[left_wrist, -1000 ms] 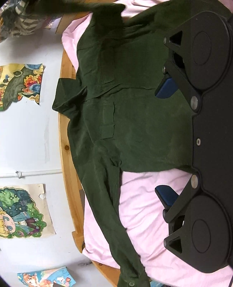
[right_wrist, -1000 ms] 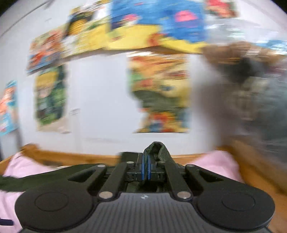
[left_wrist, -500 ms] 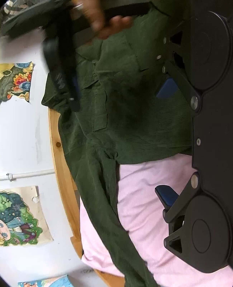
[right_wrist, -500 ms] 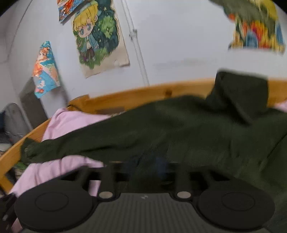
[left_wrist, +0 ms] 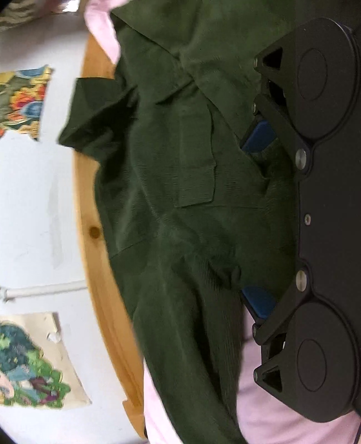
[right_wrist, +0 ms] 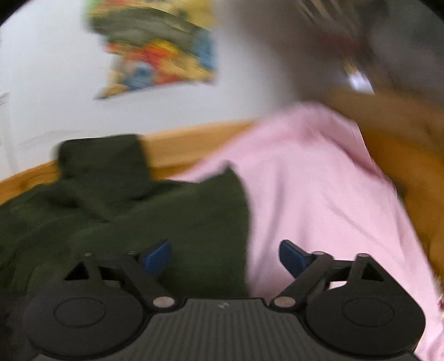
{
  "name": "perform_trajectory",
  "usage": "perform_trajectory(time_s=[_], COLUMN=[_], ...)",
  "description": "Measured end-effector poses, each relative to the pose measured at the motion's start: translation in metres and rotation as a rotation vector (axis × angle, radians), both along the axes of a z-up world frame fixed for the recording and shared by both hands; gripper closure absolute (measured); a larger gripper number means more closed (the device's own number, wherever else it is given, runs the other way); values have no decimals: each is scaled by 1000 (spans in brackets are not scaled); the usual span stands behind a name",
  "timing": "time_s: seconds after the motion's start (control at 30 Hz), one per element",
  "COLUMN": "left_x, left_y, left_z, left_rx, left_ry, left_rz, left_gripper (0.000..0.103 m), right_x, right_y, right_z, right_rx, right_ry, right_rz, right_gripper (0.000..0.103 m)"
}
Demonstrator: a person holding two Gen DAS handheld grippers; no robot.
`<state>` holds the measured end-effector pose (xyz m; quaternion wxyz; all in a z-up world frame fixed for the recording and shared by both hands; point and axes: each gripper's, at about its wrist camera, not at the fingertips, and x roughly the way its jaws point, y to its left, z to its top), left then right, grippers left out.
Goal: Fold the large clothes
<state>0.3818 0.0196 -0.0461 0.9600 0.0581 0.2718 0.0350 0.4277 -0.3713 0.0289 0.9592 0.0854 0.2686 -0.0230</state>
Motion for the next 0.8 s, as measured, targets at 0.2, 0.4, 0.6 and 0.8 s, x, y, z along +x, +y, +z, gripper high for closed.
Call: perform_trajectory(time_s=[0.2, 0.4, 0.6, 0.8], left_x=[10, 15, 24, 20], left_y=[9, 11, 4, 7], left_z=[-21, -27, -39, -45], left_rx=[-42, -80, -63, -72], left_ry=[44, 27, 53, 11], left_rz=[41, 17, 19, 6], left_gripper=[1, 1, 0, 0], right_x=[32, 25, 22, -54], right_y=[-22, -15, 4, 20], right_z=[-12, 2, -14, -12], right_rx=[112, -18, -189, -252], right_ry=[-1, -37, 15, -8], right_rz=[6, 63, 116, 212], right_gripper=[63, 98, 86, 35])
